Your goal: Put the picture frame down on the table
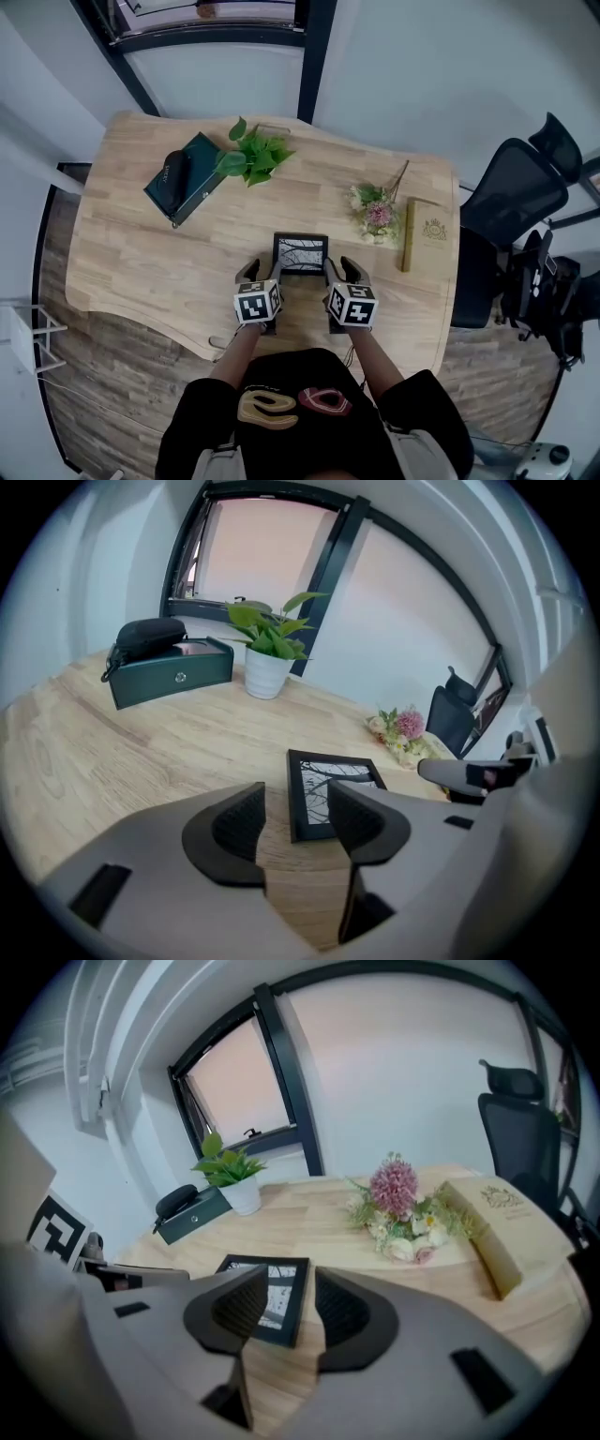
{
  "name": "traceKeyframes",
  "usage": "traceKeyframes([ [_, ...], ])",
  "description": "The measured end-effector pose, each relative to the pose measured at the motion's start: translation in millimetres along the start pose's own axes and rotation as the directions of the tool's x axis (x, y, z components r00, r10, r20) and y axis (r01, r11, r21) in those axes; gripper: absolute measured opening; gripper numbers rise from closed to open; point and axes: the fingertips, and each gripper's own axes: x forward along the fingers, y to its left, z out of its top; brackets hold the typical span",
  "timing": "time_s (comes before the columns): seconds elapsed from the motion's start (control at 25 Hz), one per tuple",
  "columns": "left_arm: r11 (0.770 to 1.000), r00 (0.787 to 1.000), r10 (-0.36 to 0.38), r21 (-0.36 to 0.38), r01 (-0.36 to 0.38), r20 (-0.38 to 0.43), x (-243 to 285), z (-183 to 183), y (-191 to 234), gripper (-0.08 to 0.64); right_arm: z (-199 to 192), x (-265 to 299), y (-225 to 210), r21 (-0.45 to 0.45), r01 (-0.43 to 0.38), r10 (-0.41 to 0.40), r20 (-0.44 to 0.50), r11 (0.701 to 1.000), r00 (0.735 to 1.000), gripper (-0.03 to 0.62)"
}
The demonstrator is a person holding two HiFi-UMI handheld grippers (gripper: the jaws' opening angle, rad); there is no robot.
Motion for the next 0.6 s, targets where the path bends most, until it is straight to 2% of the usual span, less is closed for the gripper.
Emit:
traceKeyframes([
  [0.2,0.999,0.997,-0.032,0.014,0.031,0.069,-25,7,-9,0.207,9,-24,13,-0.026,-0.005,0.007,0.077,1.0,0.997,0.153],
  [0.44,0.992,0.99,-0.074,0.109,0.061,0.119,-49,3,-21,0.207,-1,-46,29,-0.066,-0.031,0.038,0.103,0.997,0.994,0.153],
  [0.6,0.983,0.967,-0.167,0.109,0.148,0.193,-66,6,-39,0.207,-1,-61,34,-0.068,-0.04,0.049,0.14,0.997,0.989,0.153],
])
